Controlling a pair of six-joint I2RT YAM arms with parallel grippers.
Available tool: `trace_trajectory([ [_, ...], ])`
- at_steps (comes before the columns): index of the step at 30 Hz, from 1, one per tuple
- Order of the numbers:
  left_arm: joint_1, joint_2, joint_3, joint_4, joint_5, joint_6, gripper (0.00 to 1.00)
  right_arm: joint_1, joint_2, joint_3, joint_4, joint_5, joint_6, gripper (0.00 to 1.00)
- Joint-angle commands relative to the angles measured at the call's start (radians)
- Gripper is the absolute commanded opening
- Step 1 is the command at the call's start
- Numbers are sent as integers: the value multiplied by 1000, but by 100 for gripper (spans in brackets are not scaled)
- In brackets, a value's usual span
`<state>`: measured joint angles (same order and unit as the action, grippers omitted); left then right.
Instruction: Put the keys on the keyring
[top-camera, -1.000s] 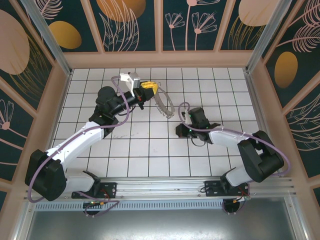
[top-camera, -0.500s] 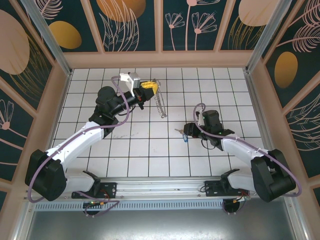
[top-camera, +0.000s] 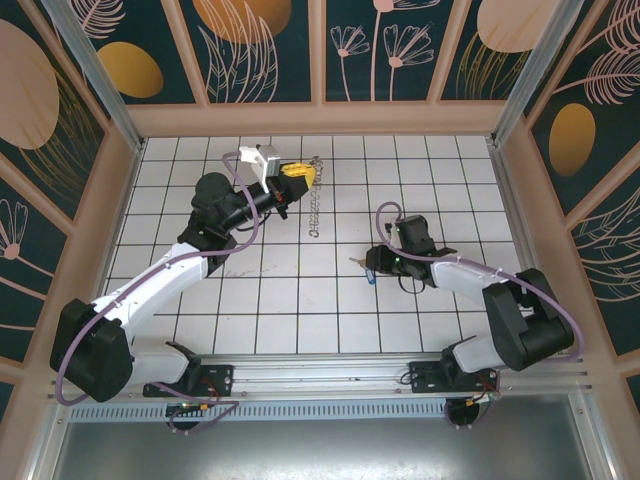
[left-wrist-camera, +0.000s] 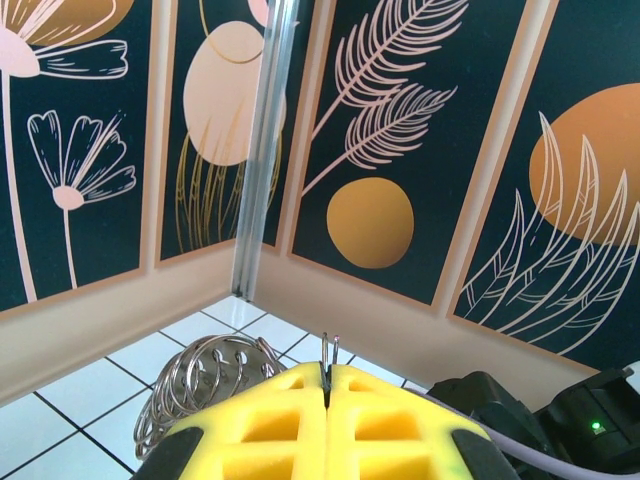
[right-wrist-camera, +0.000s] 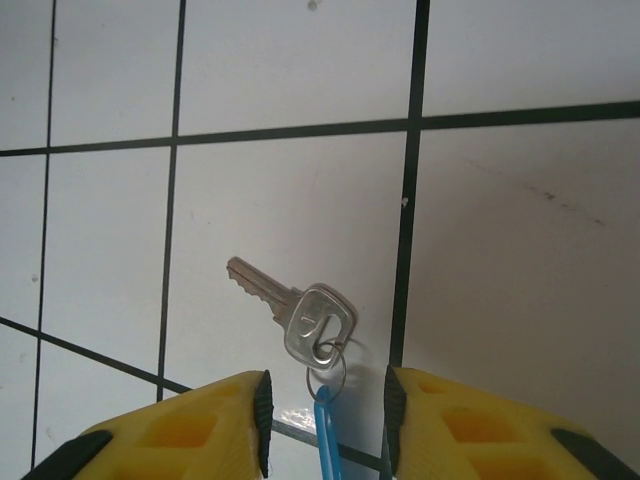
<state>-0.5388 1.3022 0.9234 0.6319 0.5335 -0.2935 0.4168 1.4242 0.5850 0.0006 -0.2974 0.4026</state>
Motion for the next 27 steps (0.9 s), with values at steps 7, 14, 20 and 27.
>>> trace_trajectory([
  [7, -4, -8, 6, 53, 5, 5, 0, 40, 70, 27, 40, -23, 25, 33],
  [14, -4, -1, -1, 64, 3, 7, 0, 43, 102, 43, 69, -27, 36, 30],
  [20, -4, -8, -6, 63, -4, 14, 0, 42, 132, 55, 85, -48, 36, 17],
  [27, -4, -3, -5, 66, -1, 12, 0, 36, 123, 50, 84, -51, 33, 0],
])
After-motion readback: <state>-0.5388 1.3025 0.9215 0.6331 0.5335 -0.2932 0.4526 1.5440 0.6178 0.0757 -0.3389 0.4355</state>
